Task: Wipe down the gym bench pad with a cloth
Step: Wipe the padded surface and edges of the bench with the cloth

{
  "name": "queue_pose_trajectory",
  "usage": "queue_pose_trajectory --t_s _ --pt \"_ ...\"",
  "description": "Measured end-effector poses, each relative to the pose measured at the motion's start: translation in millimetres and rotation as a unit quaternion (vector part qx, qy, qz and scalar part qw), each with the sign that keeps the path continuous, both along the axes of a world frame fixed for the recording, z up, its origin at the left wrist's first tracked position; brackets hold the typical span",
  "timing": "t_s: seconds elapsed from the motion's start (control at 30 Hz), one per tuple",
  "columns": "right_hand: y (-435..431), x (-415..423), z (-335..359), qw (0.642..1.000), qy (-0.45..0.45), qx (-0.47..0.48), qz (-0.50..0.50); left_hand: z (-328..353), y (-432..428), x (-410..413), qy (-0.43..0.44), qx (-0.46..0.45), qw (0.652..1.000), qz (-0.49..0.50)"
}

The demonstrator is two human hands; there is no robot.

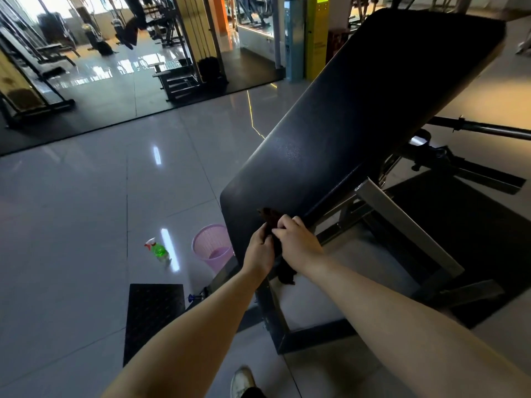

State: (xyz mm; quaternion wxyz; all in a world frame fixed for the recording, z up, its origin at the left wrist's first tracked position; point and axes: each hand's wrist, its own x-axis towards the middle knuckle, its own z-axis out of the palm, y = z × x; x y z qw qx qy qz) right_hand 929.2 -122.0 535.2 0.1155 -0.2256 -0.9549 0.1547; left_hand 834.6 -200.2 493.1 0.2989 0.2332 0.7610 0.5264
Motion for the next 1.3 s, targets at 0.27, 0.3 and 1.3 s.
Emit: queue_pose_trajectory --t_s 0.27,0.3,1.3 --pt "47.6 -8.6 40.2 0.978 0.079 0.092 -0.168 9.2 -7.5 -7.7 0.052 -0.061 0.995 -0.062" --pt "44.1 -10.6 36.7 0.977 0.066 0.101 -0.174 13.3 -9.2 -10.4 0.057 -0.058 0.995 -0.063" --pt "-95.7 -78.8 -58.3 0.91 0.13 -0.134 -0.371 -39.1 -59.6 -121.4 -0.163 -0.029 0.963 -0.212"
